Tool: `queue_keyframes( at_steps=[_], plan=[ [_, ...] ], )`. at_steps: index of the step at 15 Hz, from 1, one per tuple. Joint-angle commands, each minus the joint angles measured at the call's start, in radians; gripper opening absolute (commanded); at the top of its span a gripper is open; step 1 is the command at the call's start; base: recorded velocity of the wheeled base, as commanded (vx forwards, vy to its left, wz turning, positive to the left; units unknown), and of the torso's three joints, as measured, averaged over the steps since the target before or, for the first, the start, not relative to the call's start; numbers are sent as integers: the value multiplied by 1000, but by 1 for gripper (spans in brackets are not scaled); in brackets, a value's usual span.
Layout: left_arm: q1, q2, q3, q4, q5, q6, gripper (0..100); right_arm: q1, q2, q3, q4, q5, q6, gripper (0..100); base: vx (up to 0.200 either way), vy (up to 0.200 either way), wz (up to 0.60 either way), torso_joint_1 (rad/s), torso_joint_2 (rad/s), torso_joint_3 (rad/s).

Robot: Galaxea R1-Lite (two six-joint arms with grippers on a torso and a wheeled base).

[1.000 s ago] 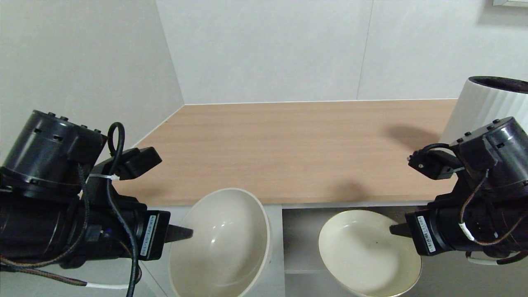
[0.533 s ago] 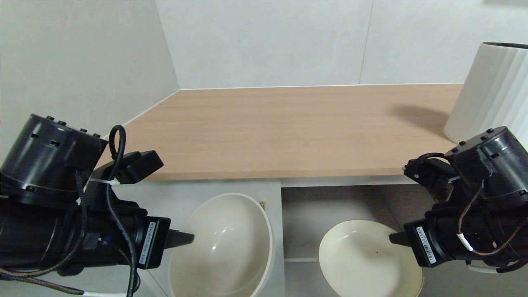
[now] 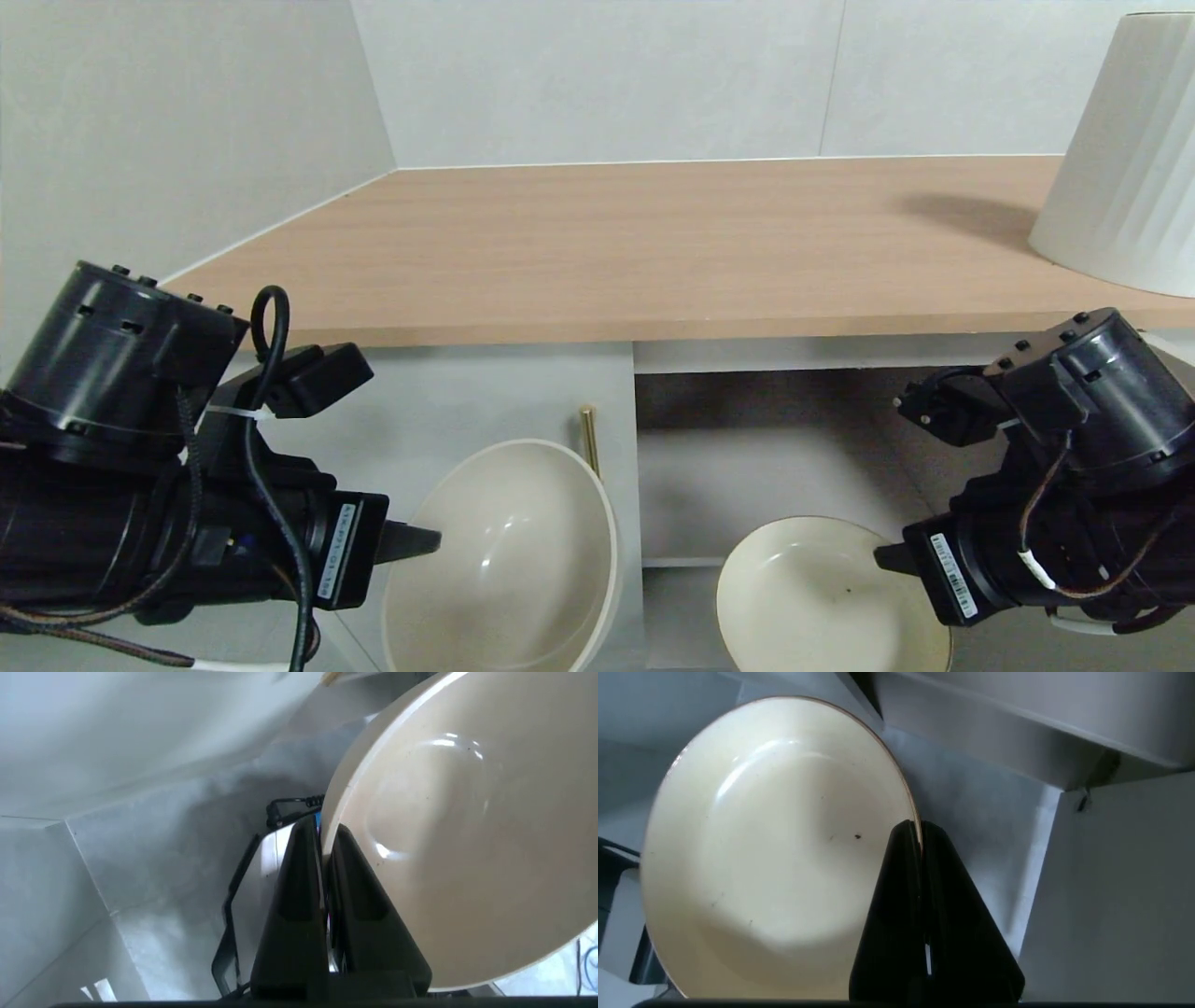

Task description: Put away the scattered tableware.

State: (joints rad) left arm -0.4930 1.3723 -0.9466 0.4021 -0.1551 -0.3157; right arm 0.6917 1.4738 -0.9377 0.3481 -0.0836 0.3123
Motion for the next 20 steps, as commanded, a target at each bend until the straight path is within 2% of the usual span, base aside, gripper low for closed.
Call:
queue_keyframes(
  at_steps=[1,6,7,9,13,14,18,20],
  plan=[
    [1,1,0,1,0,0,0,9,2,5,0,-1,-2,0,0,0,0,-17,51,46],
    [-1,-2,9,1,0,7,0,19,51,34,0,1,-9,0,0,0,0,0,5,10],
    [-1,-2,11,1,0,12,0,19,91,43,0,1,-10,0,0,0,0,0,0,0],
    [-12,-2,31,0,0,41,0,20,209,45,0,-8,-7,0,0,0,0,0,0,0],
    [-44,-7,58,0,0,52,0,11,376,34,-27,-8,2,0,0,0,0,0,0,0],
    [-53,-7,69,0,0,64,0,0,410,40,-74,-8,2,0,0,0,0,0,0,0],
    [-73,-41,137,1,0,175,0,-70,548,46,-281,-10,54,0,0,0,0,0,0,0],
    [-81,-49,146,1,0,190,0,-92,588,46,-374,-11,90,0,0,0,0,0,0,0]
  ],
)
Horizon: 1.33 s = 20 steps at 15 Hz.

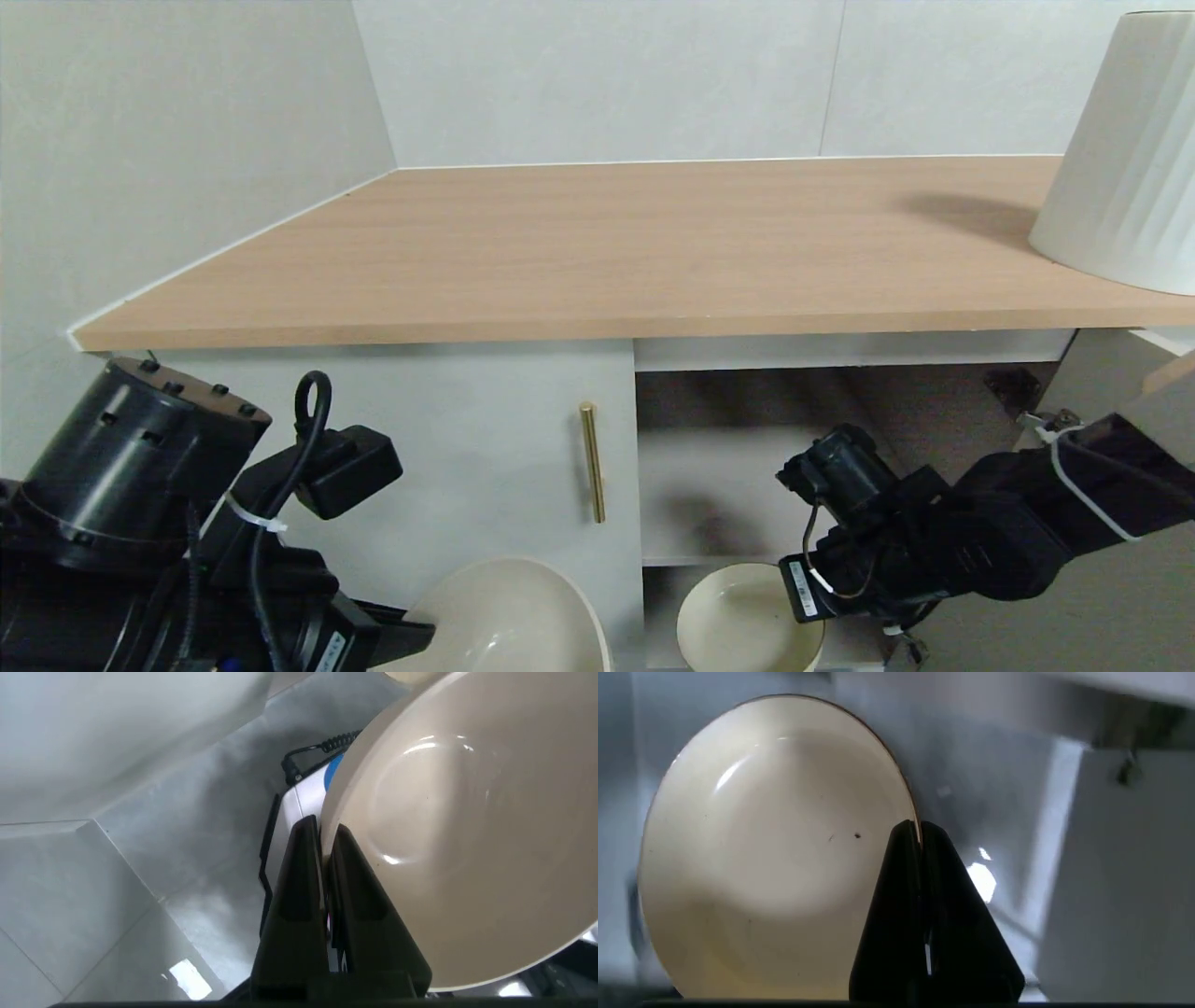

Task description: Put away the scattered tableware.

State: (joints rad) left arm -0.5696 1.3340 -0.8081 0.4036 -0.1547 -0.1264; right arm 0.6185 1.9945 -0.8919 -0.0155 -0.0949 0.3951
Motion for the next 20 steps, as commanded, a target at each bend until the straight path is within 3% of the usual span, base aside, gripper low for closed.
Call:
queue_keyframes(
  at_steps=[1,5,11,20],
  plan=[
    [-7,-10,7,0,0,1,0,-36,89,1,-73,-2,33,0,0,0,0,0,0,0],
    [-7,-10,7,0,0,1,0,-71,144,2,-238,-57,83,0,0,0,0,0,0,0],
    [-7,-9,7,-2,1,1,0,-125,285,1,-529,-223,103,0,0,0,0,0,0,0],
    [-7,2,7,-2,1,1,0,-195,371,-90,-558,-319,99,0,0,0,0,0,0,0]
  ],
)
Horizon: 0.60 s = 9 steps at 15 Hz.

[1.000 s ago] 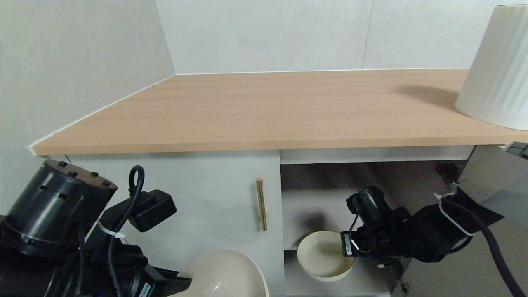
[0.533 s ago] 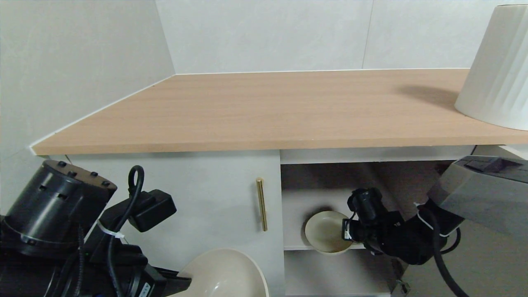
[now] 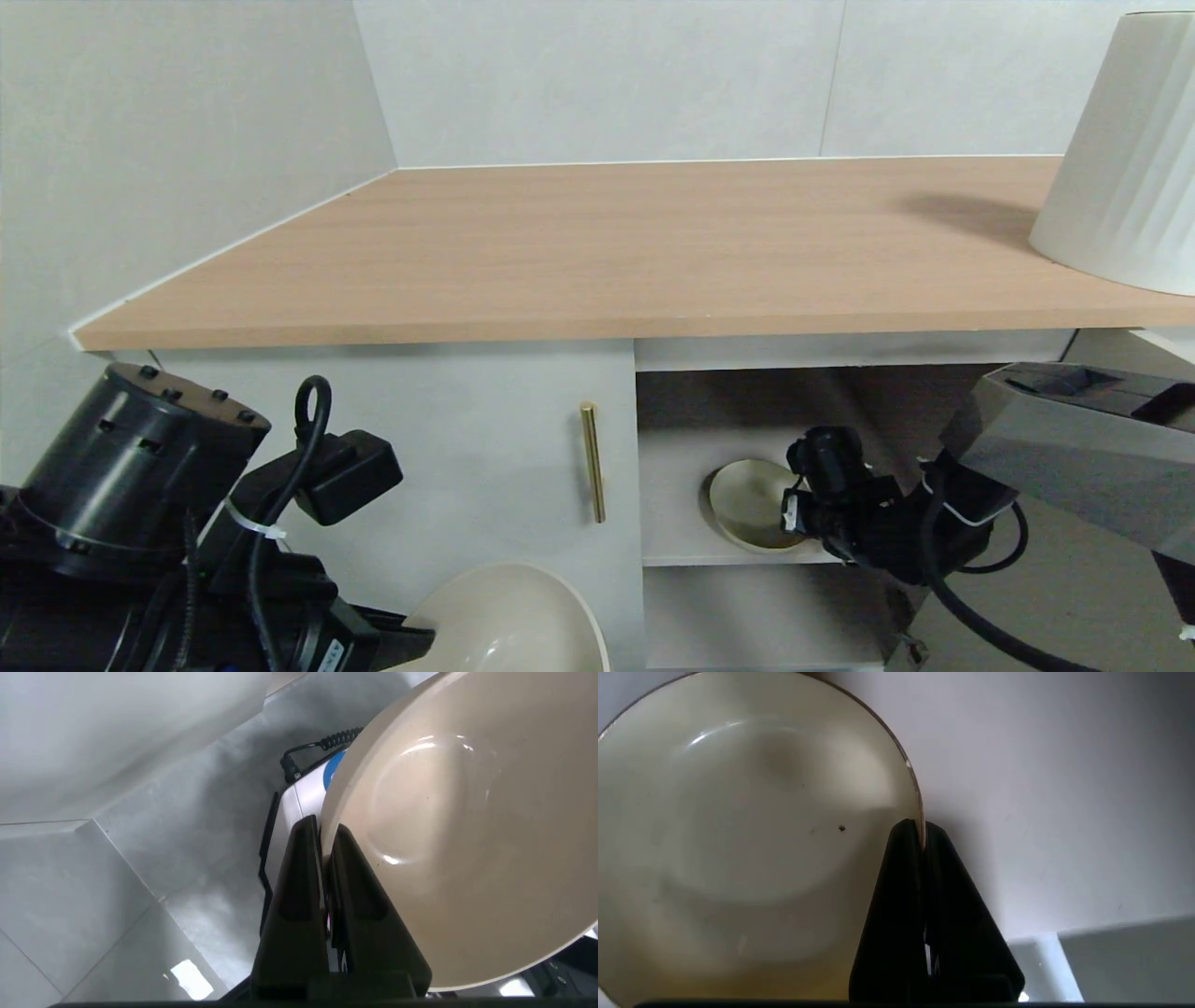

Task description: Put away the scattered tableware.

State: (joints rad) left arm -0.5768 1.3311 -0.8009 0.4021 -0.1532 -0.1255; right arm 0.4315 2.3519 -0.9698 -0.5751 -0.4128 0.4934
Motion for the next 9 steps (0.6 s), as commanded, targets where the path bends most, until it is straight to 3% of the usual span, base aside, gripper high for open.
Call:
queue_keyframes(
  at_steps=[1,8,9],
  plan=[
    [0,5,0,0,0,0,0,-10,13,-17,-6,-1,1,0,0,0,0,0,0,0],
    [0,19,0,-2,0,-3,0,-22,12,-20,-34,-3,-6,0,0,0,0,0,0,0],
    [0,19,0,-2,0,-5,0,-22,12,-20,-34,-1,-4,100,0,0,0,0,0,0]
  ],
)
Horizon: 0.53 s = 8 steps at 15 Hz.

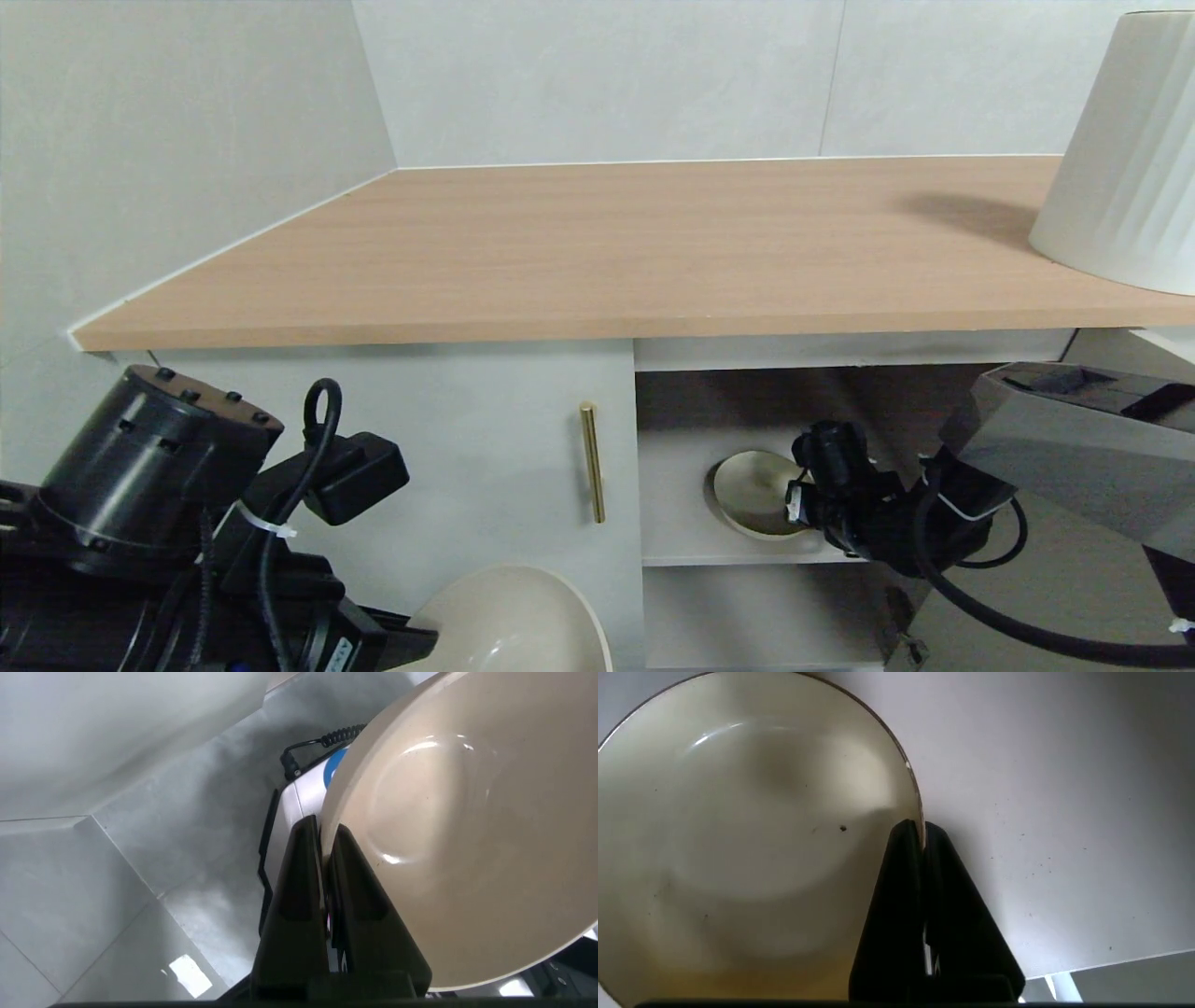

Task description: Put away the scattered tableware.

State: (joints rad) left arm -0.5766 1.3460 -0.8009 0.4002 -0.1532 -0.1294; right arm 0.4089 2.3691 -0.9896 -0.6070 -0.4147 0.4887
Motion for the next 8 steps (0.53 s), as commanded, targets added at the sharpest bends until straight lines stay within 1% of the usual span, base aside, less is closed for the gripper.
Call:
queue_keyframes(
  at_steps=[1,5,7,8],
  plan=[
    [0,4,0,0,0,-1,0,2,-8,0,-2,1,1,100,0,0,0,0,0,0],
    [1,21,0,0,0,-6,0,2,-41,15,-23,2,1,100,0,0,0,0,0,0],
    [0,33,-3,-4,0,-38,0,7,-114,60,-19,22,1,100,0,0,0,0,0,0],
    [-3,42,-12,-12,0,-76,0,21,-176,97,-13,62,-6,100,0,0,0,0,0,0]
  ],
)
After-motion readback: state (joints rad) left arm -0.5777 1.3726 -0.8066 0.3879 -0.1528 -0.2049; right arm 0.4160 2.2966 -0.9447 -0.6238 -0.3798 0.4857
